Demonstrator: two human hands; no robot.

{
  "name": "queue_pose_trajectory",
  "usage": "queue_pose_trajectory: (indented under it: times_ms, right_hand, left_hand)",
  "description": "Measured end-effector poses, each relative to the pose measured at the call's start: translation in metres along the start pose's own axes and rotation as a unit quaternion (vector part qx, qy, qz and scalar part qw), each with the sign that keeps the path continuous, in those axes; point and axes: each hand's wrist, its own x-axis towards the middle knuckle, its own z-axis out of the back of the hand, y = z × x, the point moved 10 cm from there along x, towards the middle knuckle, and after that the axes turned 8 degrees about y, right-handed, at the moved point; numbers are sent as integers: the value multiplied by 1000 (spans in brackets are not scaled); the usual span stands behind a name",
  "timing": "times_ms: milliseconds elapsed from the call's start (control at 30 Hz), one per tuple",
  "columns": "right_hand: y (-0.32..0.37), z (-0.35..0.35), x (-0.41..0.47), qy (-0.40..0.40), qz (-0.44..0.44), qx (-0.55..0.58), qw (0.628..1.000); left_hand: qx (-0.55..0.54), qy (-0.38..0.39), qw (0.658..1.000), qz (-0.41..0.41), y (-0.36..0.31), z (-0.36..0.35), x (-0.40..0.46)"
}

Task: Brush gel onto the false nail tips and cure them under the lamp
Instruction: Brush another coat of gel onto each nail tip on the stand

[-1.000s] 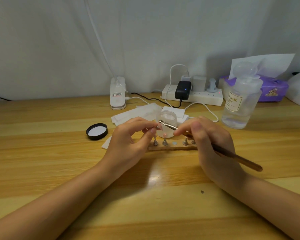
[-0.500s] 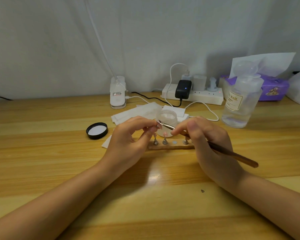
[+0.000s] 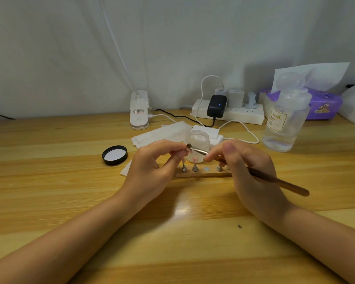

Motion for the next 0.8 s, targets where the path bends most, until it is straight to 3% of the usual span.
queue_pose_trajectory:
  times_ms: [200,400,567,800]
  right_hand:
    - [4,6,-4,-16,16,36,999]
    - [2,1,0,-4,0,-18,1000]
    - [1,3,-3,-3,7,29,1000]
    - [2,0,2,3,-16,-4,1000]
  left_hand:
    - [-1,-2,1000,5,2,0,0]
    - [-4,-1,1000,13,2,0,0]
    - [-8,-6,1000,20,3,1,0]
    - [-23,-7,1000,19,1,1,0]
